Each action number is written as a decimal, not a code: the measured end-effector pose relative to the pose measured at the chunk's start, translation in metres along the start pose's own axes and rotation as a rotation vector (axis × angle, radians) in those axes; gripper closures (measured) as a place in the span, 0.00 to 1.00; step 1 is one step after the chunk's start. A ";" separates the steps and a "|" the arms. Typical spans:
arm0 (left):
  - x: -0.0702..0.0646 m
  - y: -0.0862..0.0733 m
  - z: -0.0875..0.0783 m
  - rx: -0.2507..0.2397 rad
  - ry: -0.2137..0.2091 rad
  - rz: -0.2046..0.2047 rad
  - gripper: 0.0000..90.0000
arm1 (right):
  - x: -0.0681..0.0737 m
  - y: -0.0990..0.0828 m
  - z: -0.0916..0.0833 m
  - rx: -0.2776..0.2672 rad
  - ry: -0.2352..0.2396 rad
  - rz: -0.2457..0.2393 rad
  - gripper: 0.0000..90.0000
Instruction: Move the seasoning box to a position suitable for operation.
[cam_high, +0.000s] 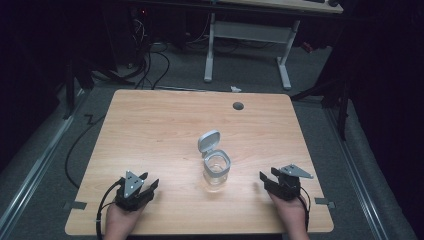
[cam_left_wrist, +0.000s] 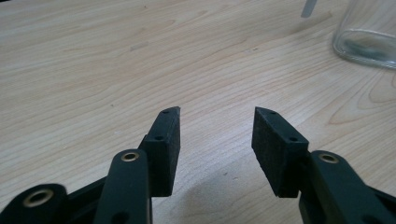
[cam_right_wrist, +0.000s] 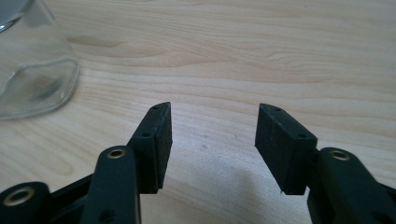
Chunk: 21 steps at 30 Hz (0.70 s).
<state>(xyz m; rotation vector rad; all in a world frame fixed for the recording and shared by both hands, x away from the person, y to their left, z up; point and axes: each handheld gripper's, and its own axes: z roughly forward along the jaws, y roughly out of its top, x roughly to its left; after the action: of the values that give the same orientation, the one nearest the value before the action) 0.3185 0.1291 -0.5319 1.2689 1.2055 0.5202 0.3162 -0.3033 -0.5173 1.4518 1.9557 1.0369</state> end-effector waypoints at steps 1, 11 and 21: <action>0.000 0.000 0.000 0.000 0.000 0.000 0.58 | 0.000 0.000 0.000 0.000 0.000 0.000 0.54; -0.004 0.002 0.002 0.014 -0.027 -0.011 0.55 | 0.003 -0.005 -0.010 -0.041 -0.007 0.008 0.67; 0.000 0.006 -0.009 0.009 -0.050 -0.039 0.49 | 0.021 0.003 -0.008 -0.085 0.017 -0.059 0.77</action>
<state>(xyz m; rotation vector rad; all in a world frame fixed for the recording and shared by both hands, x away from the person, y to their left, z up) 0.3125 0.1349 -0.5255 1.2569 1.1900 0.4523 0.3054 -0.2851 -0.5085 1.3362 1.9300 1.0958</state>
